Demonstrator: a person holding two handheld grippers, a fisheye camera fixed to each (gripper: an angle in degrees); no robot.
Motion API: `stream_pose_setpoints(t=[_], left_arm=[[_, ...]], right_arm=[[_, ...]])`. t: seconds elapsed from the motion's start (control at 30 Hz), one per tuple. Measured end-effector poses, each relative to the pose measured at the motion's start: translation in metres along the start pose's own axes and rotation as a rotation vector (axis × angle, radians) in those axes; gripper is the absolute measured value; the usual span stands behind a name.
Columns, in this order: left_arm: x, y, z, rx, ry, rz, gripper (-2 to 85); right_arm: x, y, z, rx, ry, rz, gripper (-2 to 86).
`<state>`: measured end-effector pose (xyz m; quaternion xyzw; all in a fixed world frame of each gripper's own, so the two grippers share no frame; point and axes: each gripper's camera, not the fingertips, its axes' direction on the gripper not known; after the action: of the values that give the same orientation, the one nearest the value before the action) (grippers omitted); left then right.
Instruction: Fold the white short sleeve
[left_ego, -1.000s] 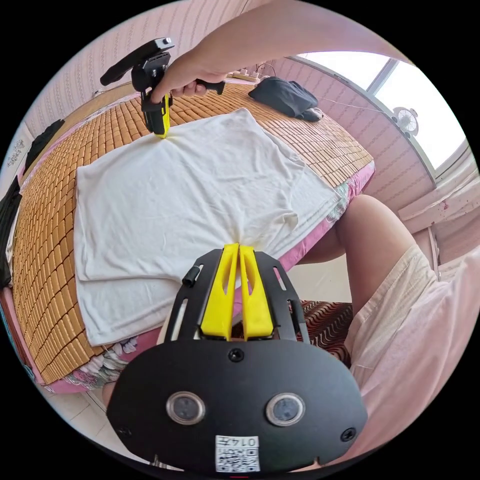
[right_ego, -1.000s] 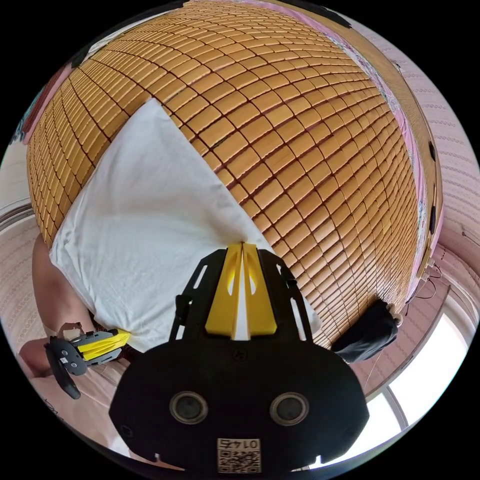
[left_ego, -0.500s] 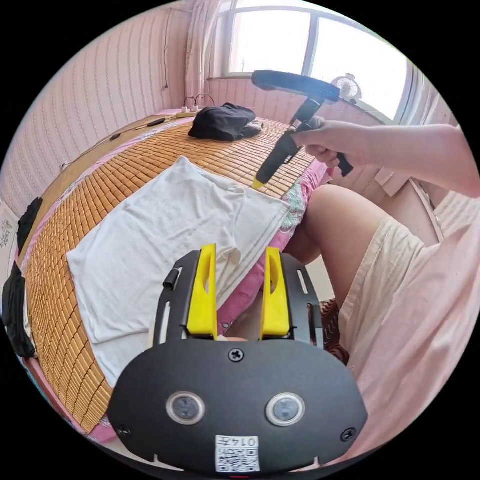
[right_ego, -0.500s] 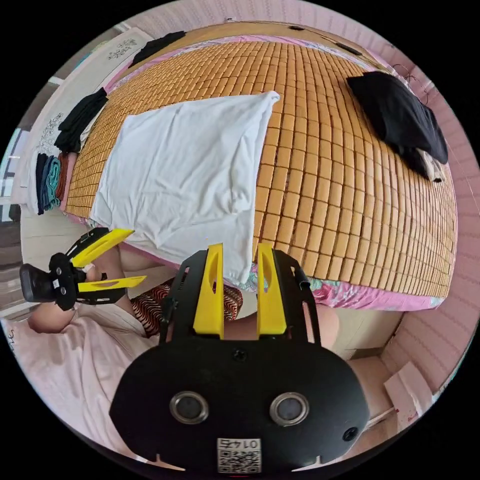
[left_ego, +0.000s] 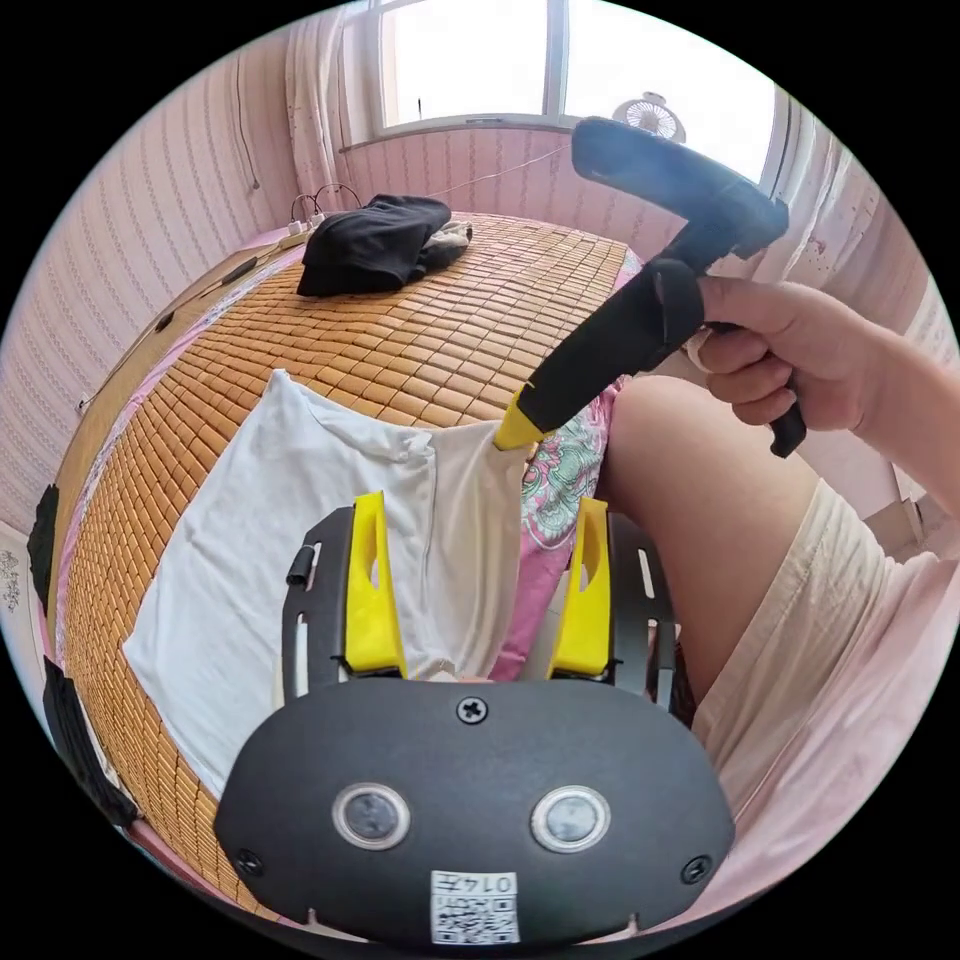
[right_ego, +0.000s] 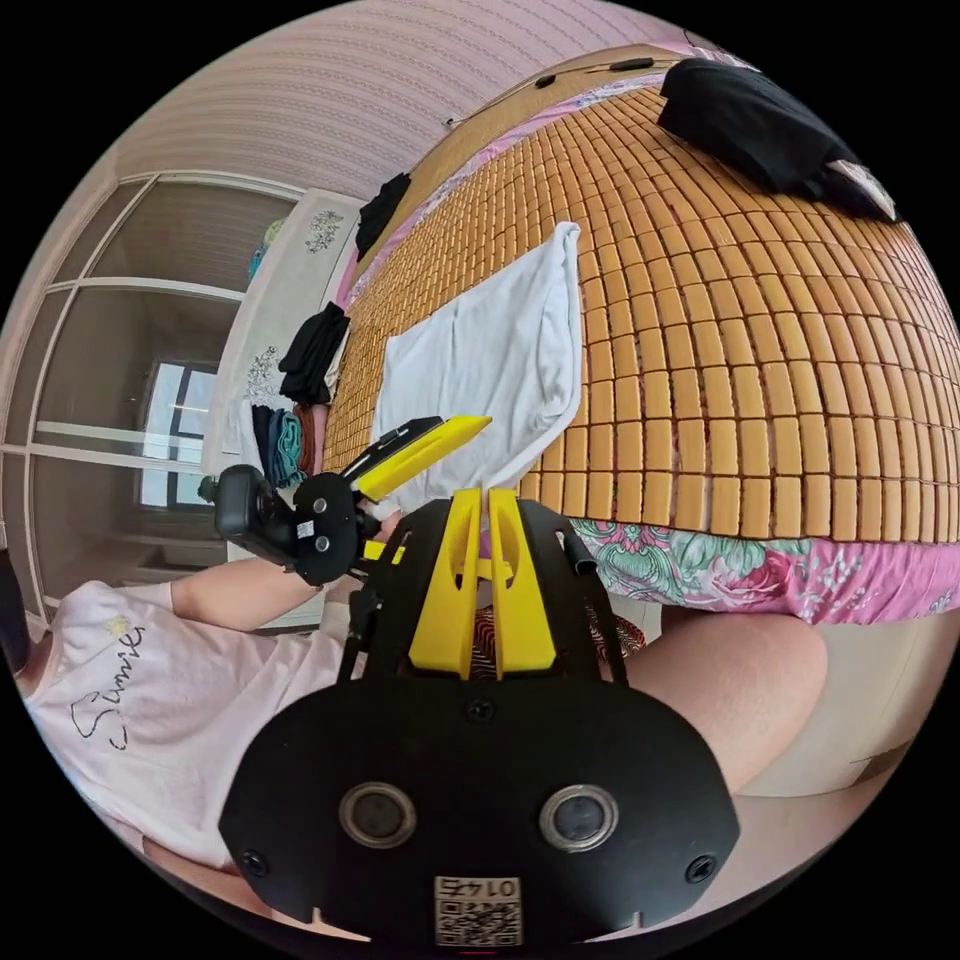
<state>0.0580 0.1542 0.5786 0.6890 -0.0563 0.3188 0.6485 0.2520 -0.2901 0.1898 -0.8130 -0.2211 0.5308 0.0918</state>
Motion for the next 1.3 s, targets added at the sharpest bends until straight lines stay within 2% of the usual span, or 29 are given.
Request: stream_pose_setpoints(t=[0.13,0.3,0.43,0.5,0.73,0.8,1.03,1.13,1.3], left_arm=[[-0.014,-0.022,0.015,-0.039,0.007,-0.01,20.3],[-0.027,-0.031,0.029,-0.106,-0.025,-0.058,0.4],[-0.022,-0.024,0.021,-0.11,-0.046,-0.041,-0.6],[-0.015,-0.016,0.006,-0.084,-0.023,-0.021,-0.8],[0.001,0.016,-0.046,-0.008,0.021,-0.023,-0.8],[0.006,0.029,-0.062,0.004,0.026,-0.016,-0.8],[0.008,0.055,-0.091,0.013,0.023,0.006,-0.8],[0.002,0.058,-0.103,0.057,0.017,0.001,-0.8],[-0.008,0.045,-0.116,0.191,0.121,-0.015,-0.8]], right_arm=[[0.013,0.01,-0.027,0.008,-0.113,-0.045,0.8],[0.028,0.023,-0.045,0.003,-0.177,-0.093,1.6],[0.072,0.042,-0.079,0.135,-0.061,0.019,5.5],[0.098,0.047,-0.083,0.158,-0.087,0.081,12.4],[0.136,0.037,-0.065,0.231,-0.301,0.145,16.8],[0.147,0.034,-0.064,0.295,-0.363,0.207,15.8],[0.18,0.03,-0.075,0.494,-0.498,0.409,4.1],[0.177,0.031,-0.099,0.532,-0.505,0.366,2.9],[0.162,0.036,-0.159,0.596,-0.445,0.258,2.1]])
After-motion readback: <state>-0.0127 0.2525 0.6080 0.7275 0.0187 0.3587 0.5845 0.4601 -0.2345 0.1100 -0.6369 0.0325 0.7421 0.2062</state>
